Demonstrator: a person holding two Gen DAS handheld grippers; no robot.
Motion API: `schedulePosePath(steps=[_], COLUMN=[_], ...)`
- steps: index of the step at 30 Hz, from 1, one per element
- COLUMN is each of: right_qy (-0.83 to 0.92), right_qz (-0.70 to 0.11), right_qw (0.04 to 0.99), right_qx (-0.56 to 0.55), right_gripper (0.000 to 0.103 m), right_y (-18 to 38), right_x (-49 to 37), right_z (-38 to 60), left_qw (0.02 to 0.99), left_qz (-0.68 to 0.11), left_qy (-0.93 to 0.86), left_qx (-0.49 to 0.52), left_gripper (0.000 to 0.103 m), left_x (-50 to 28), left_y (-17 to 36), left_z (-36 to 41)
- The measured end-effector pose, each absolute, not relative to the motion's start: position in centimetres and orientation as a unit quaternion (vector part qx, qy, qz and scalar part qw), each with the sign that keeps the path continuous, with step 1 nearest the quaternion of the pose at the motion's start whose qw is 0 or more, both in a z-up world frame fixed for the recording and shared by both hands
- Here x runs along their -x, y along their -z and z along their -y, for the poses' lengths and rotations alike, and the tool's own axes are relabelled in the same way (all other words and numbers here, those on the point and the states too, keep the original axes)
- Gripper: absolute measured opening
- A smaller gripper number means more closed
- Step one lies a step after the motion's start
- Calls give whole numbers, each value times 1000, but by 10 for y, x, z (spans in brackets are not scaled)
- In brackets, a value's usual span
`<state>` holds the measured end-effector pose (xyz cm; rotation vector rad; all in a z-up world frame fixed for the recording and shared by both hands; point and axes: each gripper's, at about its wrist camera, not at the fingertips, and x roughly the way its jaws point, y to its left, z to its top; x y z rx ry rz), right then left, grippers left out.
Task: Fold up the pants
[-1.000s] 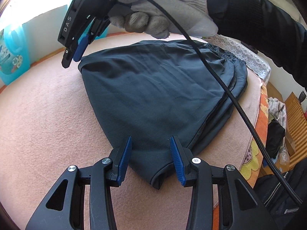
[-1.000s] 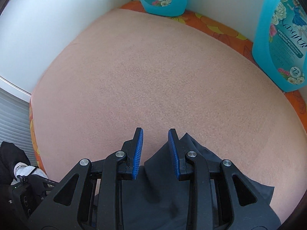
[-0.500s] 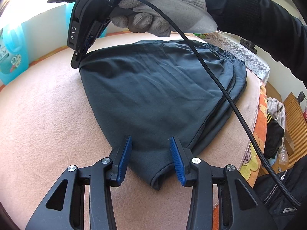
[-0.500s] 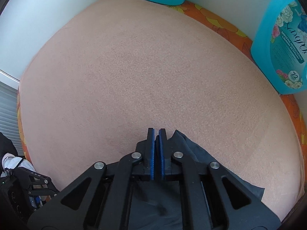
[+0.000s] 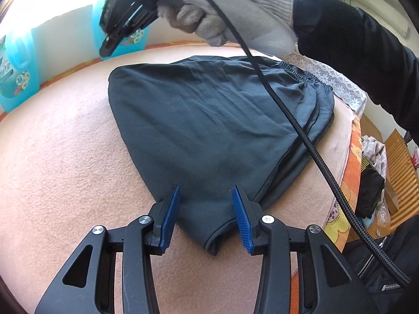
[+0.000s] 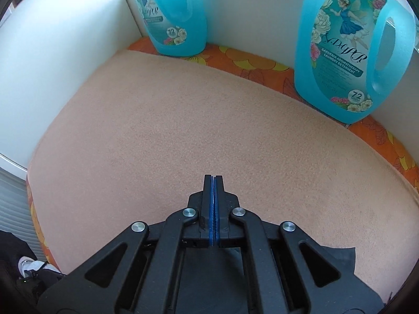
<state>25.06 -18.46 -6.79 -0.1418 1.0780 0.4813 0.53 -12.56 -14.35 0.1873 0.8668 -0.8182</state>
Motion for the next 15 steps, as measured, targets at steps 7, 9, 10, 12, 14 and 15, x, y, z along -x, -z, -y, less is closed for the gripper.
schedulePosePath(steps=[7, 9, 10, 12, 14, 15], right_qy=[-224, -225, -221, -219, -221, -225], right_qz=[-457, -448, -445, -445, -442, -440], right_qw=[860, 865, 867, 868, 869, 869], right_qx=[42, 38, 35, 33, 34, 37], right_gripper=[19, 29, 30, 30, 31, 31], right_y=[20, 16, 15, 19, 26, 30], right_x=[-187, -167, -156, -136, -113, -100], right_z=[222, 231, 237, 242, 243, 240], left_qw=[840, 847, 850, 856, 861, 861], left_qz=[-408, -407, -405, -398, -393, -393], left_qy=[353, 340, 336, 328, 323, 323], left_qx=[-52, -36, -30, -28, -26, -19], left_gripper=[40, 40, 40, 40, 40, 40], left_x=[-21, -27, -31, -38, -48, -54], left_y=[127, 122, 119, 113, 106, 103], left_z=[86, 72, 67, 62, 61, 60])
